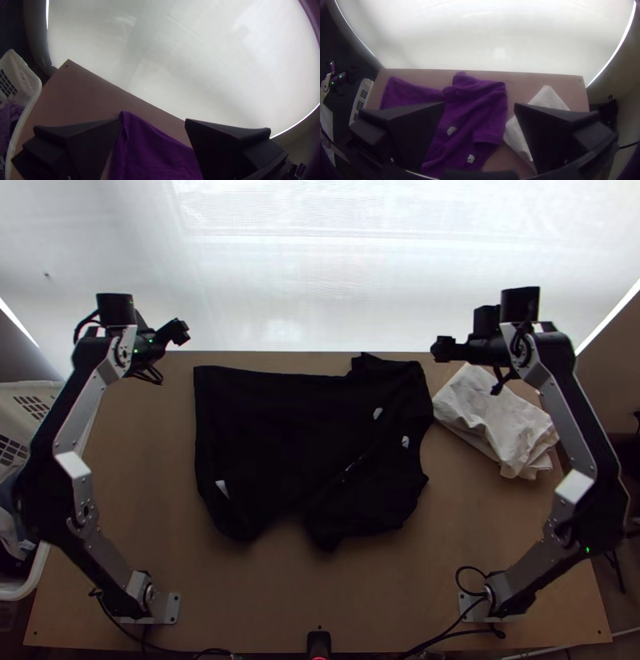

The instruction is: Fold the t-shirt

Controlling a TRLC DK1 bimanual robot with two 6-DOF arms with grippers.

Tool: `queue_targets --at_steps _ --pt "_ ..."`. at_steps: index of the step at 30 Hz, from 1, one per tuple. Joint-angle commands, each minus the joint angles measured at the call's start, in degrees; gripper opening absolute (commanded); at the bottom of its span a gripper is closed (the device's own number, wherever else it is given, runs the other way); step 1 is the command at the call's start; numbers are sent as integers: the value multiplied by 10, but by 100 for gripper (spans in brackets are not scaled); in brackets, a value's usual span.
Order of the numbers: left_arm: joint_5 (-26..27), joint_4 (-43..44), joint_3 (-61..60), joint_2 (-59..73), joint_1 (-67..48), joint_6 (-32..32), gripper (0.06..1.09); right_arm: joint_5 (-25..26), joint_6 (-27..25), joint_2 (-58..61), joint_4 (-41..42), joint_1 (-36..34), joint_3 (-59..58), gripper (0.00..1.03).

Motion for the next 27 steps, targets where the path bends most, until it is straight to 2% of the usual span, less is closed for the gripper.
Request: queue_targets --at_steps 1,5,8,11,13,16,20,22,27 --pt "6 -8 -138 -185 -8 83 104 -18 -10 -151 -43 3 -144 100" --pt "33 -42 -276 -327 -34 150 104 -67 -35 -211 -246 3 -231 99" --pt "34 -93 -348 -394 -56 218 104 -80 -41 -269 -282 7 -322 99" --pt "33 -98 -412 -467 -87 252 104 -80 -53 -298 -284 10 -406 95" --pt "32 -107 -422 -483 -102 240 104 -82 -66 -294 -275 7 -442 93" --pt "22 -115 -422 -487 -129 194 104 -100 -57 -282 -229 22 -483 92" --pt "-9 -118 -421 -497 -167 168 104 -139 -21 -271 -208 79 -520 90" --pt "-17 -118 -421 -497 -172 164 104 -139 -20 -280 -198 105 -528 87" --pt "-22 -118 -422 -497 -172 152 104 -155 -23 -255 -190 155 -538 87"
